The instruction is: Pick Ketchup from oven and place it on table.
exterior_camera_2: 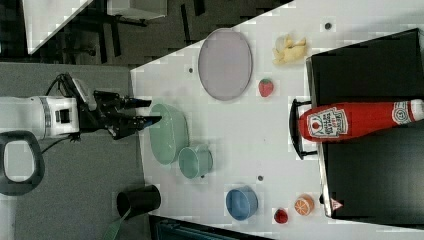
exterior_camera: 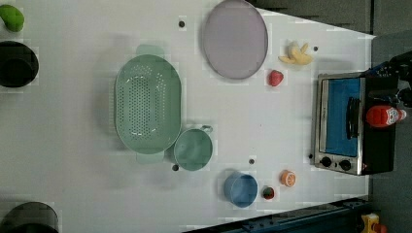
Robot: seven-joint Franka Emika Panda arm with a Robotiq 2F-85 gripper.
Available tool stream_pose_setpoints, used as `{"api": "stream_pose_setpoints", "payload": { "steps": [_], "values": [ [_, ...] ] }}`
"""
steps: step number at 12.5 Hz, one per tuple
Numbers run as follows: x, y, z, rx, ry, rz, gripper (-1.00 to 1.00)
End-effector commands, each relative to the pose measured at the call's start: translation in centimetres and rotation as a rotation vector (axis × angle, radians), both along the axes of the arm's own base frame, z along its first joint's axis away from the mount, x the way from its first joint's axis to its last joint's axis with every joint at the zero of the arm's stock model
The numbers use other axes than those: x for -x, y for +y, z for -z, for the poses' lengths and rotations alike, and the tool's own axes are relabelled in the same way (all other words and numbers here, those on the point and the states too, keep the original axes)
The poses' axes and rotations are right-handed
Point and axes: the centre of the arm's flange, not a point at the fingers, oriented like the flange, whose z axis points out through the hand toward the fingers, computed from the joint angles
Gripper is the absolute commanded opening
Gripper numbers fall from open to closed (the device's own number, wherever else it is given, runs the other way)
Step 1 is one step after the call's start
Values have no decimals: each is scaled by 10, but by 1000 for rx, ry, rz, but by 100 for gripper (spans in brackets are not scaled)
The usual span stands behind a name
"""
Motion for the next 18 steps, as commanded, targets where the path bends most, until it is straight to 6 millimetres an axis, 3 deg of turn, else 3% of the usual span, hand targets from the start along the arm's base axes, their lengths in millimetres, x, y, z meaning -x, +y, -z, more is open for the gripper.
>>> {"api": "stream_pose_setpoints", "payload": {
  "steps": [1, 3, 6, 8, 11, 14, 18],
  "values": [
    [141, -35, -86, -26, 31, 73, 50],
    [141, -35, -86, -26, 31, 73, 100],
    [134, -52, -86, -33, -8, 103, 100],
    [126, -79, -83, -41, -50, 152, 100],
    [118, -142, -55, -64, -24, 272, 100],
    [110, -220, -8, -67, 4, 419, 100],
    [99, -314, 40, 17, -111, 584, 100]
  ]
}}
